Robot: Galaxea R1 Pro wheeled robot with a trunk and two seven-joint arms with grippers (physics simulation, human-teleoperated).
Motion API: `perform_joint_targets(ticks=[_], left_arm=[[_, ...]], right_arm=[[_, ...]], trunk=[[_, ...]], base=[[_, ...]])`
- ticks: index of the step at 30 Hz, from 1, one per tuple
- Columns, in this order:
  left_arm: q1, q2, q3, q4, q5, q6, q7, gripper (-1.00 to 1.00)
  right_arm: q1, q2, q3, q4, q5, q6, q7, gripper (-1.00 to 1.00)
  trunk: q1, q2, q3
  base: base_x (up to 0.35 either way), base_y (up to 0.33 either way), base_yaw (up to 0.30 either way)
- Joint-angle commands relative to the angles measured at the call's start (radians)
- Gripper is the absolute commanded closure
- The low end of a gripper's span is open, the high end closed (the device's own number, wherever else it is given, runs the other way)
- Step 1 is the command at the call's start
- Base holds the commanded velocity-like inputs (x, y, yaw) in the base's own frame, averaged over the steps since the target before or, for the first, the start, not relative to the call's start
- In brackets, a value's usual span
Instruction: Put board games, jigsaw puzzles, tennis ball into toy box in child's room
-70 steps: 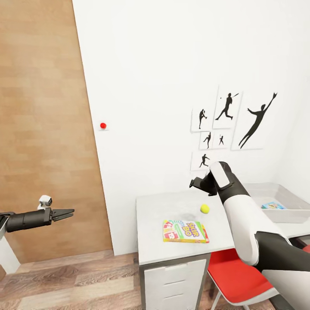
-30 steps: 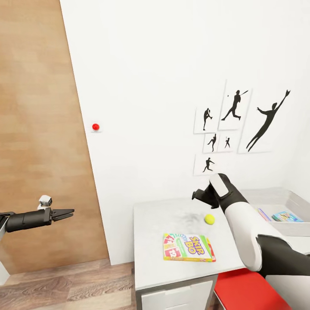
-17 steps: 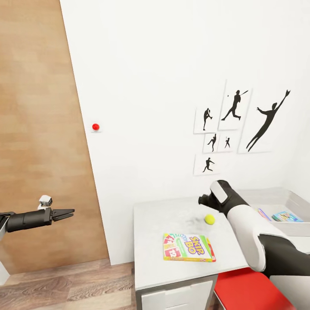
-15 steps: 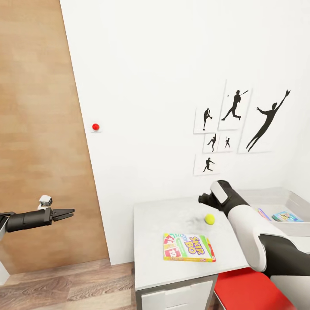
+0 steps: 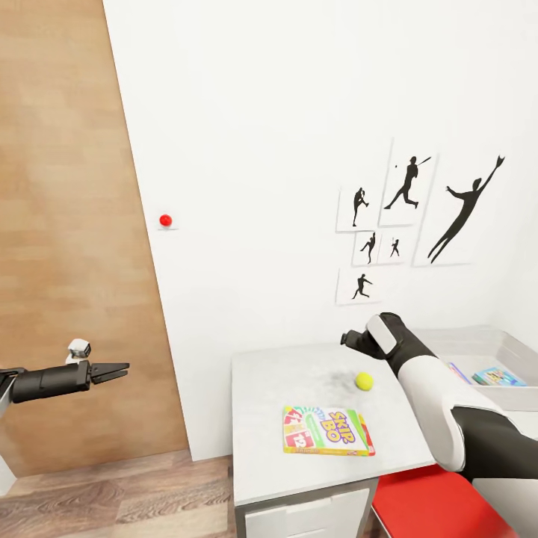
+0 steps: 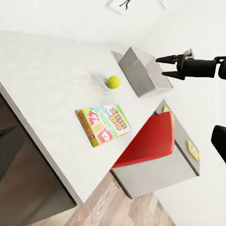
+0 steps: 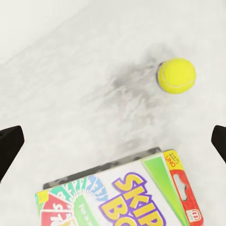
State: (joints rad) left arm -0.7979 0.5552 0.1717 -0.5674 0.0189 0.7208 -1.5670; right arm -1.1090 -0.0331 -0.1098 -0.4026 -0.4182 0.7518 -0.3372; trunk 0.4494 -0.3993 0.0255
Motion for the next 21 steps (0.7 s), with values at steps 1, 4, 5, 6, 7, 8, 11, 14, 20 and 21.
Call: perform_joint_targets(ticks=[1, 4, 5, 6, 7, 8, 11, 14, 20, 21], left_arm=[[0.0, 0.0, 0.0, 0.0, -0.001, 0.011, -0.004, -1.0], [0.0, 0.0, 0.0, 0.0, -0.001, 0.01, -0.004, -1.0], [0.0, 0.0, 0.0, 0.0, -0.001, 0.01, -0.004, -1.0], [0.0, 0.0, 0.0, 0.0, -0.001, 0.01, -0.004, -1.0], [0.0, 0.0, 0.0, 0.0, -0.001, 0.01, -0.004, -1.0], [0.0, 0.0, 0.0, 0.0, -0.001, 0.01, -0.004, -1.0], [0.0, 0.0, 0.0, 0.0, -0.001, 0.009, -0.004, -1.0], [0.0, 0.0, 0.0, 0.0, -0.001, 0.009, -0.004, -1.0], [0.0, 0.0, 0.0, 0.0, -0.001, 0.009, -0.004, -1.0], [0.0, 0.0, 0.0, 0.0, -0.001, 0.009, -0.004, -1.0]], right_arm=[[0.0, 0.0, -0.002, -0.001, -0.011, 0.002, -0.008, -1.0], [0.003, 0.0, -0.002, -0.001, -0.01, 0.001, -0.007, -1.0], [0.004, -0.001, -0.002, -0.001, -0.009, 0.001, -0.007, -1.0], [0.005, -0.001, -0.002, -0.001, -0.009, 0.001, -0.007, -1.0], [0.008, -0.002, -0.002, -0.001, -0.009, 0.001, -0.007, -1.0], [0.009, -0.003, -0.002, -0.001, -0.009, 0.001, -0.007, -1.0], [0.011, -0.003, -0.002, -0.001, -0.008, 0.001, -0.006, -1.0], [0.012, -0.002, -0.002, -0.001, -0.008, 0.001, -0.006, -1.0], [0.012, -0.003, -0.002, -0.001, -0.008, 0.001, -0.006, -1.0], [0.012, -0.004, -0.002, -0.001, -0.008, 0.001, -0.006, -1.0]], trunk=[[0.001, -0.001, 0.0], [0.001, -0.001, -0.001], [0.001, -0.001, -0.001], [0.001, -0.001, -0.002], [0.001, -0.001, -0.003], [0.001, -0.001, -0.004], [0.001, -0.001, -0.009], [0.001, -0.001, -0.013], [0.001, -0.001, -0.023], [0.001, -0.001, -0.025]], base=[[0.102, -0.052, 0.0], [0.105, -0.068, 0.0], [0.085, -0.061, 0.0], [0.068, -0.049, 0.0], [0.043, -0.031, 0.0], [0.028, -0.02, 0.0], [0.016, -0.012, 0.0], [0.007, -0.005, 0.0], [0.002, -0.001, 0.0], [0.0, 0.0, 0.0]])
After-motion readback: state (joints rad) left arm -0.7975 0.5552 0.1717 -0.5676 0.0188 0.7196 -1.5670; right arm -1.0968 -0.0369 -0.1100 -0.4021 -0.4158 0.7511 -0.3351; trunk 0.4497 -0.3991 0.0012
